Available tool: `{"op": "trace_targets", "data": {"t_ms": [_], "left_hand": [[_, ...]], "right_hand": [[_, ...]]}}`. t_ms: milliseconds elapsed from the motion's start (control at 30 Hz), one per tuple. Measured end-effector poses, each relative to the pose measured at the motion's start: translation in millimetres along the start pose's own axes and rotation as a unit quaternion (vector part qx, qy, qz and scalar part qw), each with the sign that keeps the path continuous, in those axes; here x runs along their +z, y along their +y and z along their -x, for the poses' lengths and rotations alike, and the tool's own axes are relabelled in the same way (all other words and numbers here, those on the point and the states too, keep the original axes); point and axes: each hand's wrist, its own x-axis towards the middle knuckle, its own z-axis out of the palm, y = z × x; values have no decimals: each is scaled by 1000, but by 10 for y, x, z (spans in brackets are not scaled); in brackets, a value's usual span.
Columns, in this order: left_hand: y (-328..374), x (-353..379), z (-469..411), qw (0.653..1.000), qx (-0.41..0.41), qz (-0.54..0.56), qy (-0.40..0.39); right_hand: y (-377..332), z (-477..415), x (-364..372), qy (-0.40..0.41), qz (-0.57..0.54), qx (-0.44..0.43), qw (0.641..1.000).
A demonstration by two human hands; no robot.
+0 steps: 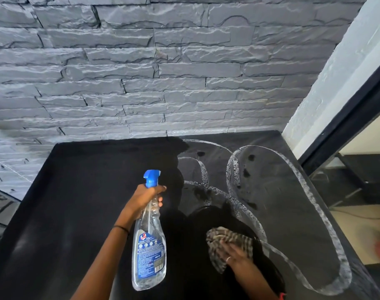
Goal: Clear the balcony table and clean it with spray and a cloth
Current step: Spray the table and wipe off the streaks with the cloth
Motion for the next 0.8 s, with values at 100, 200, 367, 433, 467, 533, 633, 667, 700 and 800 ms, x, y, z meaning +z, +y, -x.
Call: {"op": "trace_targets", "data": {"t_ms": [100,200,367,433,467,533,633,667,700,800], "left_hand": [[16,-81,-73,1000,-1,-1,1],[17,-133,-149,1000,-2,-7,4],[24,-157,-247,1000,-11,3,7],[36,-168,-296,1000,-13,5,7],[45,-176,-331,1000,-13,4,6],[57,-191,-390,1000,-12,2,7],[77,-215,-467,1000,-11,3,4],[86,-221,-488,1000,-11,3,2],[93,-236,-513,1000,-10,3,1],[113,-271,-548,1000,-6,2,0]], "right_hand": [[389,-269,-23,-47,-38,70,996],[423,-763,29,-115,-69,140,981],[-144,-1385,76,-128,-82,87,985],[-413,-1370,63,-136,-91,41,986],[-517,-1305,73,-138,-99,23,985],[-636,-1063,83,-136,-114,0,984],[-488,-625,185,-134,-101,-31,985],[-358,-511,225,-103,-77,-38,991],[-208,-451,232,-84,-60,-36,994],[223,-570,139,-73,-57,36,995]]}}
